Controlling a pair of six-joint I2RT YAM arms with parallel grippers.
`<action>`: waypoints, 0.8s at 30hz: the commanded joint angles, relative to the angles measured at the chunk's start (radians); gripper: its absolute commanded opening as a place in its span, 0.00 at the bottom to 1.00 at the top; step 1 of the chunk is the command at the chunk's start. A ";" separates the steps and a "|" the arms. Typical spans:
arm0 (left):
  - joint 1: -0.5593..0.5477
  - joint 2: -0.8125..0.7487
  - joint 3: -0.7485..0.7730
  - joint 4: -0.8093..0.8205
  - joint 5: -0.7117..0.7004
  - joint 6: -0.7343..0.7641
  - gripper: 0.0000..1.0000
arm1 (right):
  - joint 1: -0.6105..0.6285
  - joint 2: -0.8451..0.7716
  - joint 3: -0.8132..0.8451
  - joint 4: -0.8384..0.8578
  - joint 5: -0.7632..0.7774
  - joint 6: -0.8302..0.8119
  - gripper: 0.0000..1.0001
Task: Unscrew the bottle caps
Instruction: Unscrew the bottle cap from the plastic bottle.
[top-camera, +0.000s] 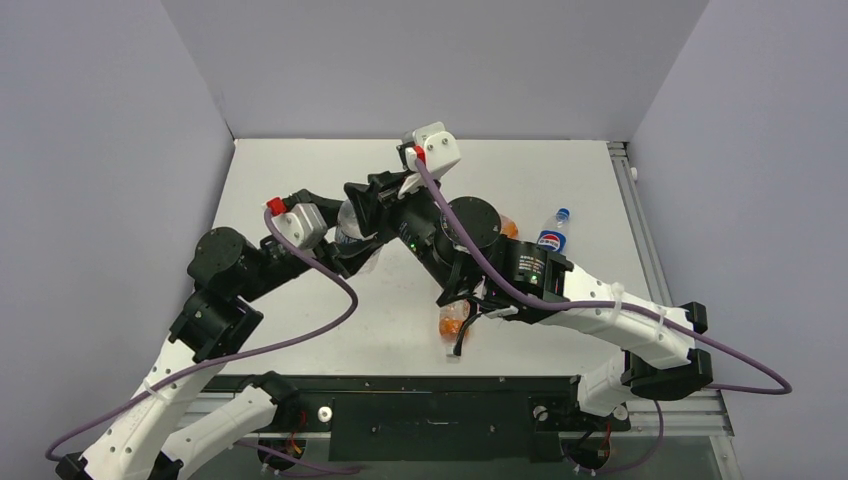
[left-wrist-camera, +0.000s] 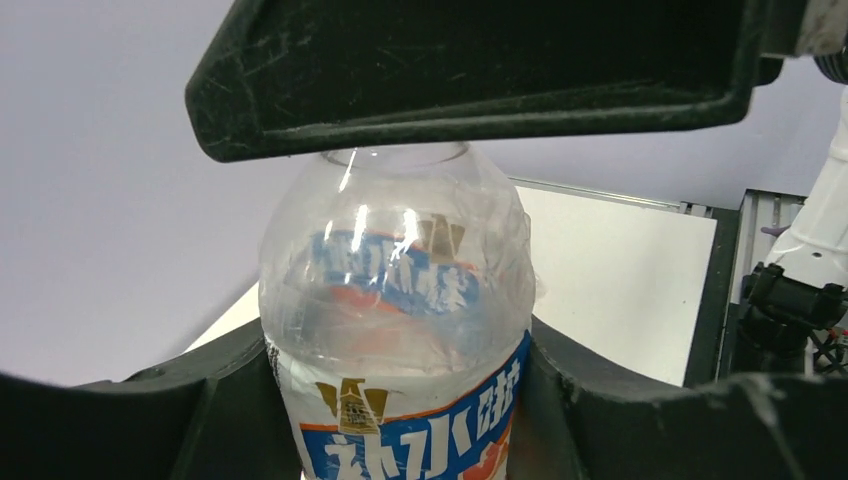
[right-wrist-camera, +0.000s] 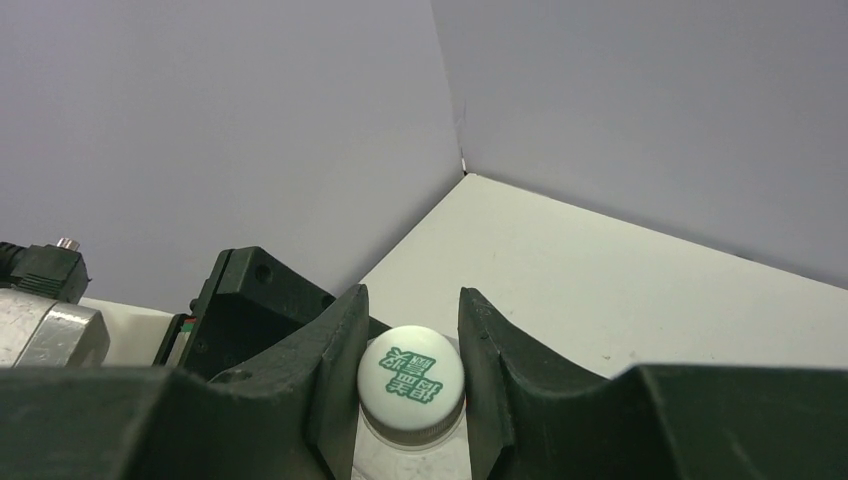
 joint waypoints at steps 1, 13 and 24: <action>-0.002 -0.002 0.030 0.025 0.025 -0.038 0.39 | 0.003 -0.005 0.040 0.007 -0.022 -0.022 0.00; 0.002 0.052 0.135 0.068 0.354 -0.297 0.15 | -0.030 -0.082 -0.009 -0.001 -0.263 -0.004 0.00; 0.011 0.087 0.195 0.072 0.563 -0.447 0.00 | -0.187 -0.191 -0.052 0.051 -1.028 0.042 0.00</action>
